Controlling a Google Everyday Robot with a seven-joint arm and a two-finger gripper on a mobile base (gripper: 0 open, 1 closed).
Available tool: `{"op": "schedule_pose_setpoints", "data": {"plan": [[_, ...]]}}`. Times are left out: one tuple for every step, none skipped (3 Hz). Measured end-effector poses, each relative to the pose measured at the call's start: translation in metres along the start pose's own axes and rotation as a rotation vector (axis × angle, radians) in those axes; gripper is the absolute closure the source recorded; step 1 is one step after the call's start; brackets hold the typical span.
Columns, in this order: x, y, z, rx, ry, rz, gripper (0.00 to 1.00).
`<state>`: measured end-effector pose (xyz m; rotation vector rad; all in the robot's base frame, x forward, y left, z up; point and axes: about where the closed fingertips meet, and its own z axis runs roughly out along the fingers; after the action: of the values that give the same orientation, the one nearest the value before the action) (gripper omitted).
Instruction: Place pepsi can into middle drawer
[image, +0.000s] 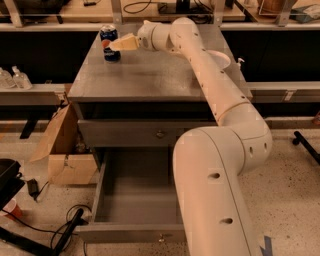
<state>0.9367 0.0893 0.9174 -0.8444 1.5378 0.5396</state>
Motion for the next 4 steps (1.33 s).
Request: {"op": "schedule_pose_setpoints", "data": {"plan": [[-0.001,0.005,0.03,0.025,-0.027,0.027,0.0],[-0.001,0.008,0.058,0.065,-0.034,0.062,0.0],[-0.003,0.013,0.074,0.086,-0.033,0.087,0.14],[-0.008,0.02,0.084,0.092,-0.033,0.093,0.38]]}}
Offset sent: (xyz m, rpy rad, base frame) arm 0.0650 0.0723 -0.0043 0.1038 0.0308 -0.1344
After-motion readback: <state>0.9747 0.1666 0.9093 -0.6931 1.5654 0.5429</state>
